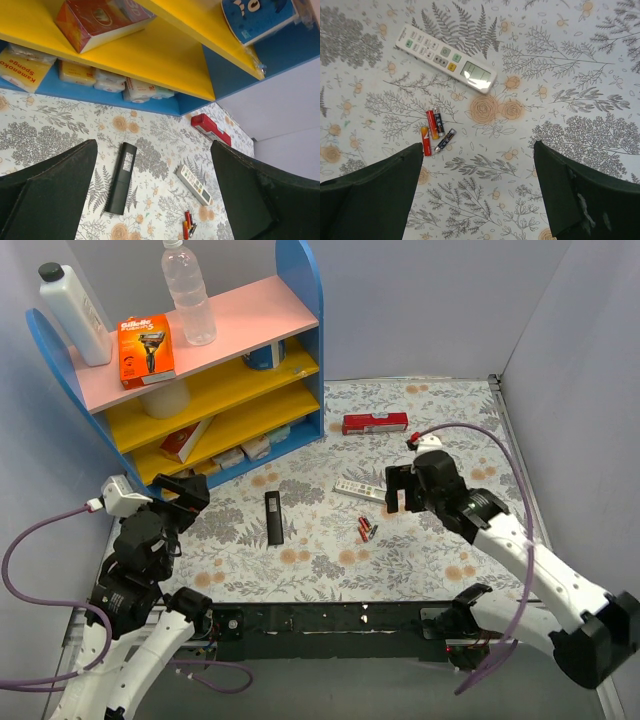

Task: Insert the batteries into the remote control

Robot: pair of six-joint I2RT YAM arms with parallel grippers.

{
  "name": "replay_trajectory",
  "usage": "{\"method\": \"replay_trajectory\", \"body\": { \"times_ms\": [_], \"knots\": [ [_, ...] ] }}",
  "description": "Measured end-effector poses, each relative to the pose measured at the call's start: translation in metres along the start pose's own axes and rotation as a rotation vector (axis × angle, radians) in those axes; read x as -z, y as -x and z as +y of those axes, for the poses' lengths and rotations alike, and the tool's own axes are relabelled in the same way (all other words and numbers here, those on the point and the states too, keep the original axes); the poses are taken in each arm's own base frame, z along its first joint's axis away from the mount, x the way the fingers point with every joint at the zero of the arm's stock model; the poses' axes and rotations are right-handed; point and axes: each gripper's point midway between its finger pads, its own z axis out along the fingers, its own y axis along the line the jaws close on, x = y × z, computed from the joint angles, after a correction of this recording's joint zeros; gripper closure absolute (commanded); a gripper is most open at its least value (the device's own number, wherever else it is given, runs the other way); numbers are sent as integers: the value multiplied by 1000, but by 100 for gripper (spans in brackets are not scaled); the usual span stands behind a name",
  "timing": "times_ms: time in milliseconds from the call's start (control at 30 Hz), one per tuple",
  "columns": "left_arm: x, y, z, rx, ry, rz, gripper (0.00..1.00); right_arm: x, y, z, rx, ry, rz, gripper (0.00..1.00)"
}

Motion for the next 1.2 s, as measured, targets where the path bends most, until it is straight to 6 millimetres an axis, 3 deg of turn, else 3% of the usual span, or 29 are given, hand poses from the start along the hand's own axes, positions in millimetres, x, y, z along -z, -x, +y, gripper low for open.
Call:
{"method": "replay_trajectory", "body": {
  "times_ms": [200, 367, 600, 867, 1000, 1100, 1200],
  "knots": [
    [1, -6, -5, -13, -30, 35, 2, -53, -23, 2, 42, -35, 201, 5],
    [3, -11, -8, -23, -49, 60, 2, -93, -20, 7, 72, 5, 284, 10],
    [5, -19, -7, -33, -57, 103, 2, -131, -24, 34, 183, 164, 374, 18],
    [8, -27, -14, -33, -94, 147, 2, -157, -52, 34, 302, 225, 477, 27],
    [7, -31, -18, -42, -109, 168, 2, -161, -50, 32, 345, 224, 472, 37],
    [4, -36, -21, -54, -117, 192, 2, -167, -49, 28, 376, 211, 471, 38],
    [0, -44, -23, -67, -119, 222, 2, -172, -61, 24, 402, 200, 506, 41]
  ]
}}
